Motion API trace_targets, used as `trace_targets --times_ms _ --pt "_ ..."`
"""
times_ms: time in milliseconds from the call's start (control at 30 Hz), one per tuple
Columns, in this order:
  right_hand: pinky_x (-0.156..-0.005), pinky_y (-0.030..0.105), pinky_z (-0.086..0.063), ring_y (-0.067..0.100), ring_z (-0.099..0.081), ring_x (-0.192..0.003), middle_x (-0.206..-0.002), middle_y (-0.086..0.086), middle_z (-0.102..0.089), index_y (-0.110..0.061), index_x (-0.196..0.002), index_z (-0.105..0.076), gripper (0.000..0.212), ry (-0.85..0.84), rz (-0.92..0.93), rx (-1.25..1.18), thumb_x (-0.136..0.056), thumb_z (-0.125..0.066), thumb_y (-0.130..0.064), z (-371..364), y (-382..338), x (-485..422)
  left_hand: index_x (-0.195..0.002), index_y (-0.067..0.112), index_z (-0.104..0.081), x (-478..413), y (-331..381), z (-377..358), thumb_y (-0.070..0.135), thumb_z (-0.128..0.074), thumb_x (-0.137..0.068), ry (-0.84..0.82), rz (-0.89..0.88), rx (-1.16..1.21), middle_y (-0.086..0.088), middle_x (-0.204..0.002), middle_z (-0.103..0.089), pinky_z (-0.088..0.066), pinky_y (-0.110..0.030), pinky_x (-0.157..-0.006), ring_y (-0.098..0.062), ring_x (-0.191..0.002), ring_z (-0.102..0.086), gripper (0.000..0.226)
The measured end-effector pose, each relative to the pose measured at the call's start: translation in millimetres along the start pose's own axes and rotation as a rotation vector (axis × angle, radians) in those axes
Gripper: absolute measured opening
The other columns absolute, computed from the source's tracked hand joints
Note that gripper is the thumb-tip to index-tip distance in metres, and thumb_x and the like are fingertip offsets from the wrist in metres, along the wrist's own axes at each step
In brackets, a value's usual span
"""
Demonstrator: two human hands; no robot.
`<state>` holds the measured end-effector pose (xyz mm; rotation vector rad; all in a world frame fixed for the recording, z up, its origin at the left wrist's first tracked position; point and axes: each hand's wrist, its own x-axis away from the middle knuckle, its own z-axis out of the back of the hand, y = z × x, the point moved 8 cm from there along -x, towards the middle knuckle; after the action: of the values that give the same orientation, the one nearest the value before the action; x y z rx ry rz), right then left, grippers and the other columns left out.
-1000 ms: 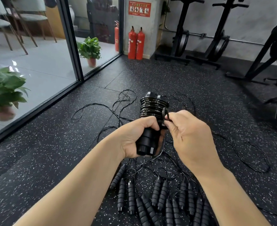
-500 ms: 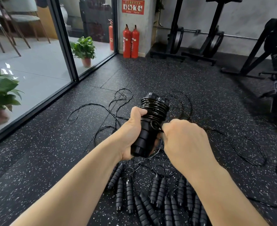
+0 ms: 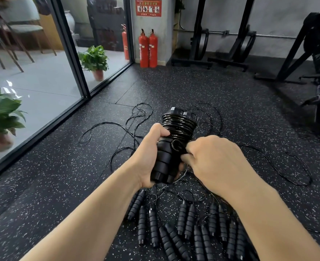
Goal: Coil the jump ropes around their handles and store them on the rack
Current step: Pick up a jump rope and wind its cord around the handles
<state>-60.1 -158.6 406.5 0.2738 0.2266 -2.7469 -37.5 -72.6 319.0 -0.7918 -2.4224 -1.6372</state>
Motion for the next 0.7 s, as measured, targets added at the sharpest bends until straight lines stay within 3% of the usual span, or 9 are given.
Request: trace_targets --times_ms 100,233,533,633,700 --pt "-0.064 0.03 -0.032 0.025 -0.06 -0.089 -0.091 -0.003 -0.063 -0.022 -0.09 -0.063 0.024 -0.007 -0.007 -0.016 -0.096 -0.047 -0.039 -0.2 2.4 1.0 -0.078 0.008 -0.058 -1.8 0.0 -3.8 0.04 -0.054 -0.061 -0.013 -0.037 -0.003 -0.01 -0.068 -0.059 -0.044 -0.028 -0.058 -0.023 -0.053 -0.053 0.037" --pt "-0.063 0.03 -0.033 0.025 -0.06 -0.088 -0.088 -0.002 -0.062 -0.021 -0.089 -0.063 0.022 -0.007 -0.017 -0.016 -0.095 -0.049 -0.037 1.4 5.2 0.6 -0.075 0.009 -0.063 -3.5 -2.7 -6.9 0.03 -0.059 -0.062 -0.03 -0.042 0.018 -0.01 -0.067 -0.059 -0.042 -0.033 -0.065 -0.023 -0.055 -0.054 0.025" --pt "-0.063 0.03 -0.035 0.022 -0.052 -0.076 -0.075 -0.005 -0.052 -0.021 -0.073 -0.052 0.028 -0.065 -0.06 -0.053 -0.093 -0.052 -0.041 6.6 18.4 2.9 -0.097 0.008 -0.059 -3.9 -4.3 -13.4 0.029 -0.057 -0.074 -0.122 -0.069 -0.058 -0.009 -0.077 -0.064 -0.052 -0.03 -0.06 -0.021 -0.061 -0.061 0.031" --pt "-0.061 0.03 -0.033 0.022 -0.05 -0.073 -0.072 -0.006 -0.049 -0.02 -0.065 -0.043 0.036 -0.071 -0.085 -0.056 -0.092 -0.054 -0.041 7.4 21.8 3.4 -0.095 0.007 -0.061 -5.6 -4.1 -12.6 0.034 -0.057 -0.071 -0.085 -0.124 -0.12 -0.009 -0.079 -0.066 -0.051 -0.031 -0.063 -0.022 -0.064 -0.062 0.036" --pt "-0.061 0.03 -0.033 0.023 -0.051 -0.074 -0.073 -0.005 -0.05 -0.019 -0.066 -0.046 0.034 -0.07 -0.095 -0.072 -0.092 -0.054 -0.04 6.1 24.2 4.0 -0.093 0.008 -0.063 -6.8 -4.8 -13.4 0.041 -0.063 -0.062 -0.071 -0.146 -0.136 -0.007 -0.079 -0.068 -0.051 -0.031 -0.063 -0.021 -0.063 -0.063 0.045"
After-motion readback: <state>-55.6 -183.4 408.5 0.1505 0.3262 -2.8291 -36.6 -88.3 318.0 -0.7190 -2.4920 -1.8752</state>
